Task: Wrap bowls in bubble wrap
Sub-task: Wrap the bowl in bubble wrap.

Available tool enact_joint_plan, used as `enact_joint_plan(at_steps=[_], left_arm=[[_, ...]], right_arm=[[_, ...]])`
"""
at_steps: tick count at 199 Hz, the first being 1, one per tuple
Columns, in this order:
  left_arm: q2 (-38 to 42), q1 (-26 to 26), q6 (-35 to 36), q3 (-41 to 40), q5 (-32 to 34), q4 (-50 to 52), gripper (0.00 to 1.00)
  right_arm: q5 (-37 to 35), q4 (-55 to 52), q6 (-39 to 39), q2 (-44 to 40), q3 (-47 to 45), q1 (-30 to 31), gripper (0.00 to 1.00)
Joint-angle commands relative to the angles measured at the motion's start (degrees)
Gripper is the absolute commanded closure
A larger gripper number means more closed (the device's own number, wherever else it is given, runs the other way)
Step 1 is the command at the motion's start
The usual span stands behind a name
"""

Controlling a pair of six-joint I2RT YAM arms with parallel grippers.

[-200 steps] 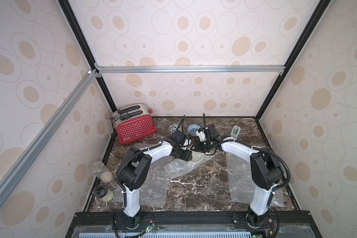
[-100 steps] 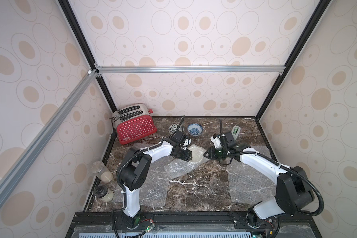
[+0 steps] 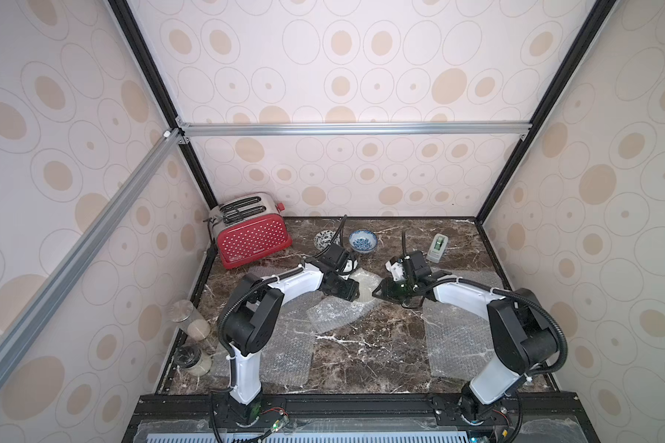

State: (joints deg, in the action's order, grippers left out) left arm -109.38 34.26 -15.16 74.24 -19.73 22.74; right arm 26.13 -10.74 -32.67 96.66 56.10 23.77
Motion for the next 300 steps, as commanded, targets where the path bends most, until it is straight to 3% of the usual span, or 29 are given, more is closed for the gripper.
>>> enact_joint_plan(at_steps=[1,33,82,106,132,174,269,300], left_arm=[[1.37,0.82,-0.25,1.05,0.34,0.46,0.34],[0.43,1.38,-0.48,2.06,-0.12,0.21,0.34],[-0.83,2.60,-1.06,3.39,-0.42,-0.24,0.35],[-0.54,2.67,-1.37,3.33,-0.31,-0.33,0.35],[0.76,2.71,-1.35,2.73,-0.12,-0.02,0.35],[4.33,2.21,-2.62,1.03,1.60,-0.34,0.34],[17.73,-2.53,-9.47,-10.53,3.02,-6.96,0.27],[20.69,-2.66,-11.56,-17.38,-1.69,-11.84,0.28]], right_arm=[[-3.05,-0.17,1.04,1.71,2.28,0.09,0.62],[-4.75,-1.97,2.02,4.48,5.83,1.00,0.62],[-13.86,-11.33,4.63,9.31,14.67,5.27,0.63],[-19.69,-16.32,5.59,11.16,17.84,6.56,0.74],[-21.03,-17.32,5.60,11.53,18.09,6.59,0.85],[-21.39,-17.09,4.77,9.80,17.05,6.61,0.90],[-26.75,-22.41,2.56,4.53,16.59,5.48,0.93],[-25.28,-22.11,2.43,3.72,15.56,3.34,0.93]])
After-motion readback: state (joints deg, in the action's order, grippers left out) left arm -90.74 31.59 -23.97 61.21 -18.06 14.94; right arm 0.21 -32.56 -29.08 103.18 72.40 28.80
